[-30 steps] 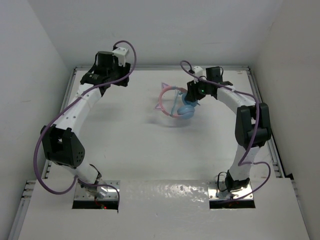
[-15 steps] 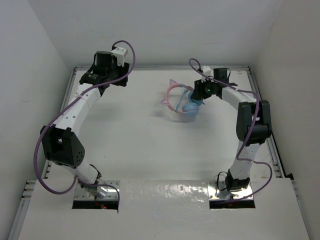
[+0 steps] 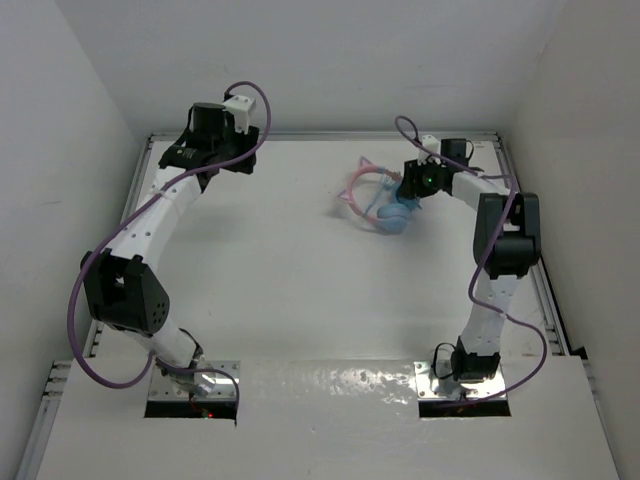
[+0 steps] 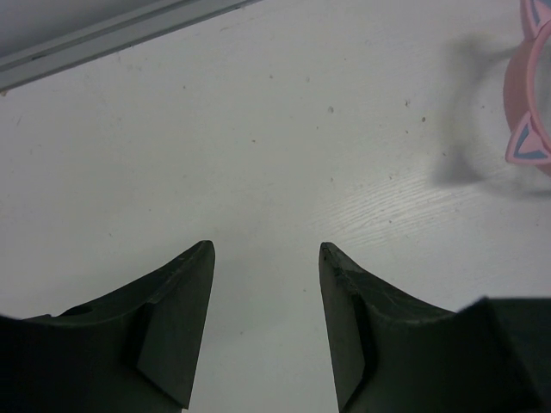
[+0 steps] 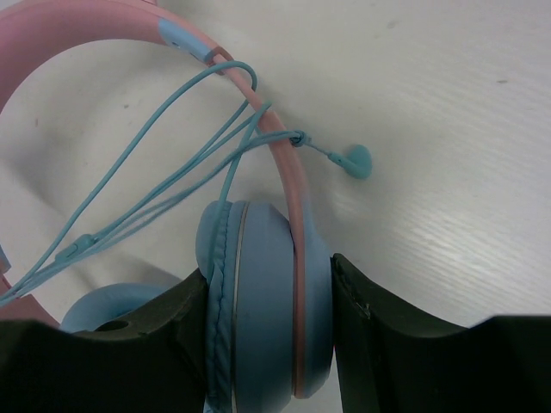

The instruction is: Wrap the headphones

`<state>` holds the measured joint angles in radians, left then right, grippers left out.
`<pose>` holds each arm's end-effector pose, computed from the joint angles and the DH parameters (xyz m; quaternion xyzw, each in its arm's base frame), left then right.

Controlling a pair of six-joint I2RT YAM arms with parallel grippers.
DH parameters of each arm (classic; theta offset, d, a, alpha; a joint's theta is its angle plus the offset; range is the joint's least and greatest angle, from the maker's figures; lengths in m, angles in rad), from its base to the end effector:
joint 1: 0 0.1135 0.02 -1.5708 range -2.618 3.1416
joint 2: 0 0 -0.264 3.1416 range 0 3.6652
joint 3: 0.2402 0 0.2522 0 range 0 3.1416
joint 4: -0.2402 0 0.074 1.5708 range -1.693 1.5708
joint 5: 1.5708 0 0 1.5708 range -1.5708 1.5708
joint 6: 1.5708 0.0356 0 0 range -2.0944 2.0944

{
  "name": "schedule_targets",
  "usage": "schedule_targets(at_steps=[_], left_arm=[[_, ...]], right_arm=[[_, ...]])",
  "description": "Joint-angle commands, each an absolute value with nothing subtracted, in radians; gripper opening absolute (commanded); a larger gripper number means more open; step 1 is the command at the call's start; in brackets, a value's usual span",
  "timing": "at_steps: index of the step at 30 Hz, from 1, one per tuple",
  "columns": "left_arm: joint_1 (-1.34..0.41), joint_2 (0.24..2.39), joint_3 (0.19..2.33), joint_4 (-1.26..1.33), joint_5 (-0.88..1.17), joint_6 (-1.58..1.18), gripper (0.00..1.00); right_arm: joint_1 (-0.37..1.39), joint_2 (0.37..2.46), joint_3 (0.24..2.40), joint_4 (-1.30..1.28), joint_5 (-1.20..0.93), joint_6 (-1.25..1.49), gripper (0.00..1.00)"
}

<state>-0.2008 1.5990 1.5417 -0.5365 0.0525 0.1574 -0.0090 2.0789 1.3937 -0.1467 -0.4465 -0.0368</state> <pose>0.3585 -0.0749 0.3620 0.1694 0.8664 -0.0334 0.4685 0.4477 0.0113 0.1571 -0.0926 0.9082 0.1983 0.3568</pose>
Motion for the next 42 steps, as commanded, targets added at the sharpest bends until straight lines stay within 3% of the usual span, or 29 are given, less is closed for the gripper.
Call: schedule_targets(at_steps=[1, 25, 27, 28, 29, 30, 37, 39, 42], left_arm=[[-0.189, 1.594, 1.543, -0.526, 0.06, 0.166, 0.49], [-0.187, 1.605, 1.543, -0.526, 0.058, 0.163, 0.49], [-0.187, 1.603, 1.543, -0.525, 0.058, 0.161, 0.49], [-0.187, 1.603, 1.543, -0.525, 0.058, 0.16, 0.49], [-0.187, 1.603, 1.542, -0.525, 0.06, 0.16, 0.49], [-0.187, 1.601, 1.543, -0.525, 0.06, 0.16, 0.49], [-0.187, 1.6, 1.542, -0.525, 0.06, 0.163, 0.5], [-0.187, 1.6, 1.542, -0.522, 0.061, 0.164, 0.49], [-0.187, 1.6, 1.543, -0.52, 0.063, 0.166, 0.5]], right_arm=[[-0.041, 2.085, 1.48, -0.064, -0.466, -0.006, 0.0], [-0.104, 2.125, 1.44, -0.052, -0.293, 0.173, 0.01], [-0.106, 2.117, 1.439, -0.061, -0.295, 0.167, 0.15], [-0.107, 2.115, 1.44, -0.069, -0.295, 0.164, 0.28], [-0.107, 2.112, 1.448, -0.078, -0.293, 0.16, 0.48], [-0.107, 2.106, 1.453, -0.103, -0.291, 0.153, 0.55], [-0.109, 2.043, 1.486, -0.193, -0.359, 0.086, 0.76], [-0.109, 2.039, 1.503, -0.257, -0.393, 0.045, 0.92], [-0.107, 2.036, 1.537, -0.323, -0.455, 0.011, 0.99]])
